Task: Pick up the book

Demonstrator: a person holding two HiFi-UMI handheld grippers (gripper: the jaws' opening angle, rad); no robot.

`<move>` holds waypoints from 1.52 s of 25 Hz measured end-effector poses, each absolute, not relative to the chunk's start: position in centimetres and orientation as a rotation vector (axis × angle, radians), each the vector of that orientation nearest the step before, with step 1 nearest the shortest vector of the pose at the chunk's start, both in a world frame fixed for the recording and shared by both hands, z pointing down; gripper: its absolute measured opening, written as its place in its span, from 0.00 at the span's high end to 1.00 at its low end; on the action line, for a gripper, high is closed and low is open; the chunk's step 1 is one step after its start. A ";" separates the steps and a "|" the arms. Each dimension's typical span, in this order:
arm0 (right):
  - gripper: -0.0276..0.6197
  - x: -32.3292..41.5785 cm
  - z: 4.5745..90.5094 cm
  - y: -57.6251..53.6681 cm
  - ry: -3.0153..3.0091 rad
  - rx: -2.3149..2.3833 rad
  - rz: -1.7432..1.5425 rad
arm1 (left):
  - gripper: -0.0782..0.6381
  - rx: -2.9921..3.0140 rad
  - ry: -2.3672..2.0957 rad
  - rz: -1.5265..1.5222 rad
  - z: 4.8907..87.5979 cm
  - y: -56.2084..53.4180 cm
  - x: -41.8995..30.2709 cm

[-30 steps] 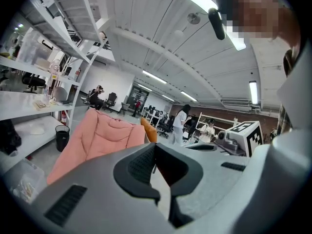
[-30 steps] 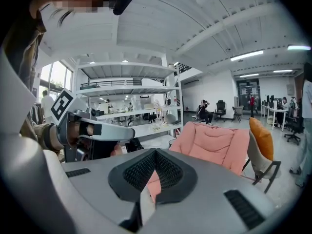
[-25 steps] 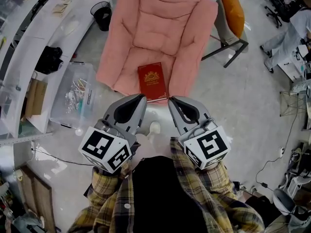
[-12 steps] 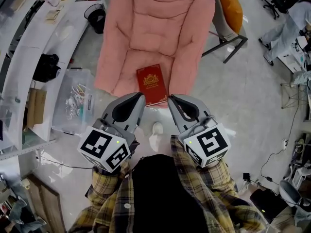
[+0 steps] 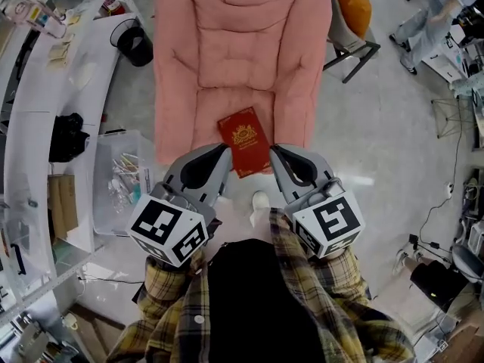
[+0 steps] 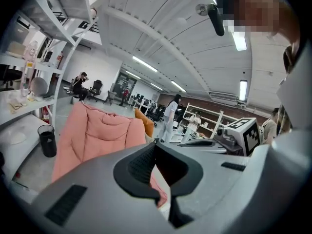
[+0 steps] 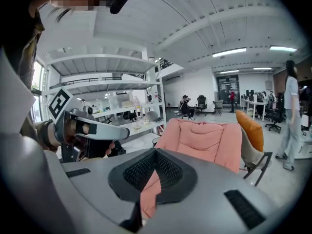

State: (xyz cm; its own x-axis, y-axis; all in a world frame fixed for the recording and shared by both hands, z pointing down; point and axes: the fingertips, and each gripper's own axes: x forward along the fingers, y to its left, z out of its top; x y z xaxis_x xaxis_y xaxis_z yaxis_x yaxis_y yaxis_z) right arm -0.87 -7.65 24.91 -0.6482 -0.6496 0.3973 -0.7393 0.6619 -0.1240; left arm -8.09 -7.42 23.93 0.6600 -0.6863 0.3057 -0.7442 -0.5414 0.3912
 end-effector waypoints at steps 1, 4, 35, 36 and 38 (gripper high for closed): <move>0.93 -1.2 25.1 -8.2 -2.543 1.138 0.404 | 0.89 2.393 -1.081 0.169 24.2 -8.0 -8.5; 0.93 -2.1 26.0 -9.5 -2.499 1.223 0.428 | 0.89 2.413 -0.989 0.204 25.2 -9.7 -9.5; 0.93 -0.2 41.3 -12.3 -2.248 1.364 0.674 | 0.89 2.093 -0.754 0.290 47.8 -11.4 -8.1; 0.93 -0.1 41.9 -12.4 -2.247 1.366 0.687 | 0.89 2.073 -0.750 0.287 48.8 -11.3 -7.9; 0.93 0.0 43.0 -12.7 -2.249 1.372 0.709 | 0.88 2.036 -0.738 0.286 50.7 -11.1 -7.6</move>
State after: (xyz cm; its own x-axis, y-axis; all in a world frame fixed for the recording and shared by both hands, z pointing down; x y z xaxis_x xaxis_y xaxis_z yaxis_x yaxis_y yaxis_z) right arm 0.01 -12.65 43.00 -0.4313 -0.6900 0.5813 -0.8986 0.3860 -0.2086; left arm -7.61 -11.13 50.71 0.7933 -0.3890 0.4684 -0.6030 -0.3956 0.6927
